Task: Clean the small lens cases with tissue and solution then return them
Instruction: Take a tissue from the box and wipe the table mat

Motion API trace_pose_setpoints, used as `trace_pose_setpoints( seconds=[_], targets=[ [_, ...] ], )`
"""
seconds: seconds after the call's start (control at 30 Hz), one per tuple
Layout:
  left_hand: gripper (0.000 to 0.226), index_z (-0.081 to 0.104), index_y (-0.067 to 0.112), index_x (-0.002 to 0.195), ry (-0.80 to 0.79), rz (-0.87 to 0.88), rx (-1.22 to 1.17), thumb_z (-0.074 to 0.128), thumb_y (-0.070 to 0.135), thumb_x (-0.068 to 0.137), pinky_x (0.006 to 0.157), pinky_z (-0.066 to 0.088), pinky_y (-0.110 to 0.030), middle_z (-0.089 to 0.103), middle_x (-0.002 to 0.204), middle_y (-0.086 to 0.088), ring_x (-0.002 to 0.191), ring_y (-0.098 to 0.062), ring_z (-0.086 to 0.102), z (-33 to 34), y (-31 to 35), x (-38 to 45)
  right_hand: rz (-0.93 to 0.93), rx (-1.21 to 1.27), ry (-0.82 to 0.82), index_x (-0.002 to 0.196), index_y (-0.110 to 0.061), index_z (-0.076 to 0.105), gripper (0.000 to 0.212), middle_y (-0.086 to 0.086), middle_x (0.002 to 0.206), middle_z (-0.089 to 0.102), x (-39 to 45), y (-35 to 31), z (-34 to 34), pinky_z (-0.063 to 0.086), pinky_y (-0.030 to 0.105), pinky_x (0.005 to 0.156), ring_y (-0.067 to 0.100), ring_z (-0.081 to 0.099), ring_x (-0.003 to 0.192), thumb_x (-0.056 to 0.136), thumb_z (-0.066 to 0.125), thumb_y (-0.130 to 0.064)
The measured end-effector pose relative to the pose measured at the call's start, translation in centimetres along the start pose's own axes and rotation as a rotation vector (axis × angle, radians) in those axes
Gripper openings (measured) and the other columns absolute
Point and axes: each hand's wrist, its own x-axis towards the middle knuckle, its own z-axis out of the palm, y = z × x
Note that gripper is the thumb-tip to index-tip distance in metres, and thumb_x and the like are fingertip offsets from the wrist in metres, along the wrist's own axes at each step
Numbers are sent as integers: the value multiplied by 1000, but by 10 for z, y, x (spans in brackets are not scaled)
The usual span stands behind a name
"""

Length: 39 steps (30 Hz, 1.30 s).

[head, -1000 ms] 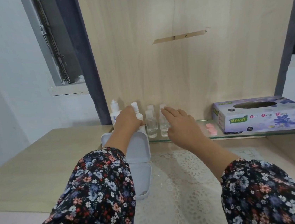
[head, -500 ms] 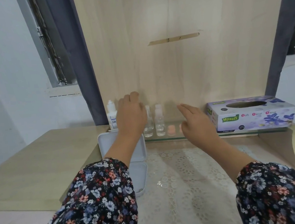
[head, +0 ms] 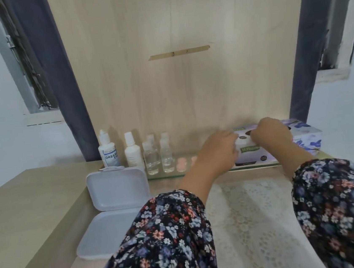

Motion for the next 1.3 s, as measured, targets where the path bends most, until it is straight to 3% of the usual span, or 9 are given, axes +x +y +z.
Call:
trace_pose_setpoints(
  seconds=[0.1,0.27,0.53,0.63,0.77,0.9,1.2,1.3],
  targets=[
    [43,53,1,132,-26,1,-41,54,6,89,102,37,-43,51,137,-18,126,-32,45,14,10,0,40,-78,-85,77,-7,52,23,6,78,57,17,5,0,44,32,74,26,54,79,89,55,-27],
    [42,56,-1,129,98,-26,-115,54,1,87,102,39,-42,55,133,-20,123,-34,48,26,11,-1,37,-87,-206,75,-7,52,41,6,65,53,38,8,1,45,33,75,22,49,61,89,60,-46],
    [42,56,2,130,86,-42,-122,54,4,88,100,40,-42,55,132,-18,122,-33,48,27,9,1,31,-68,-143,80,-8,48,31,6,67,48,39,10,6,40,33,74,28,50,76,90,62,-34],
    [42,55,4,131,79,-55,-129,53,4,89,100,39,-39,54,135,-16,124,-32,47,26,11,1,41,-67,-107,83,-7,52,22,6,68,48,40,12,9,38,32,69,23,45,64,92,59,-25],
    [43,54,6,134,55,-73,-118,52,7,91,102,38,-38,51,138,-12,126,-29,44,26,13,1,33,-111,-137,78,-6,49,31,6,67,48,40,10,6,39,32,70,21,46,61,92,60,-31],
    [42,54,5,133,57,-73,-119,51,6,91,103,37,-39,51,138,-13,126,-29,44,26,13,1,17,-140,-150,99,-4,54,29,6,71,45,41,7,4,38,33,74,26,47,80,93,59,-32],
    [42,55,4,132,74,-69,-132,53,6,91,103,36,-36,52,138,-12,127,-28,44,27,13,1,-2,-103,-125,93,-6,49,33,11,87,53,43,11,7,41,34,77,28,48,82,89,63,-35],
    [42,55,4,132,76,-74,-137,53,6,91,103,37,-37,52,138,-12,127,-28,44,27,13,0,11,-140,-156,108,-2,56,41,14,97,59,45,11,8,46,40,93,33,56,96,90,61,-39]
  ],
)
